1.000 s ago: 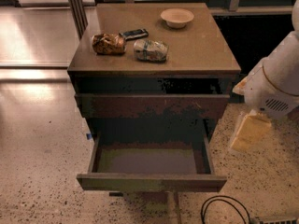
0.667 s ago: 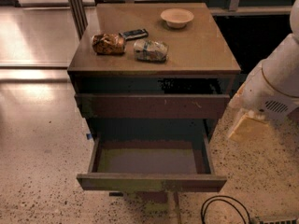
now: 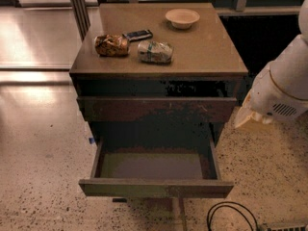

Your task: Close middle drawer

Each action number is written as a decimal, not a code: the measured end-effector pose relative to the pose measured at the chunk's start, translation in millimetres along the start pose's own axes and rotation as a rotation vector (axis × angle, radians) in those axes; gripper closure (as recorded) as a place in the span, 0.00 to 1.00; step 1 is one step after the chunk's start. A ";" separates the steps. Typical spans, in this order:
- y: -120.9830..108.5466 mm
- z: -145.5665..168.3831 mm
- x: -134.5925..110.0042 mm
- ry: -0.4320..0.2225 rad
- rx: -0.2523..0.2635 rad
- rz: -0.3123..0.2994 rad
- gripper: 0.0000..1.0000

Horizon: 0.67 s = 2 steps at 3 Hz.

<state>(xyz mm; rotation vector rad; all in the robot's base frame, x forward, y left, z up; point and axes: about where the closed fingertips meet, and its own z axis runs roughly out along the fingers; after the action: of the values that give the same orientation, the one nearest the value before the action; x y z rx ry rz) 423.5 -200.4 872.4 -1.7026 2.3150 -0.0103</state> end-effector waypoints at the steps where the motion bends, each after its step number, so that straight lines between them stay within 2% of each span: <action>1: 18.2 16.8 2.3 -0.004 -0.033 -0.025 1.00; 2: 52.9 64.1 10.0 0.011 -0.096 -0.101 1.00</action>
Offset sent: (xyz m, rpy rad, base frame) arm -0.0817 0.0279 -0.1686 -0.0333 0.2007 0.2388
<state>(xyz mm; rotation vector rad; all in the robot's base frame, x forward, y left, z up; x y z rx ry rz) 385.2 -183.6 799.9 -1.8695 2.2682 0.0738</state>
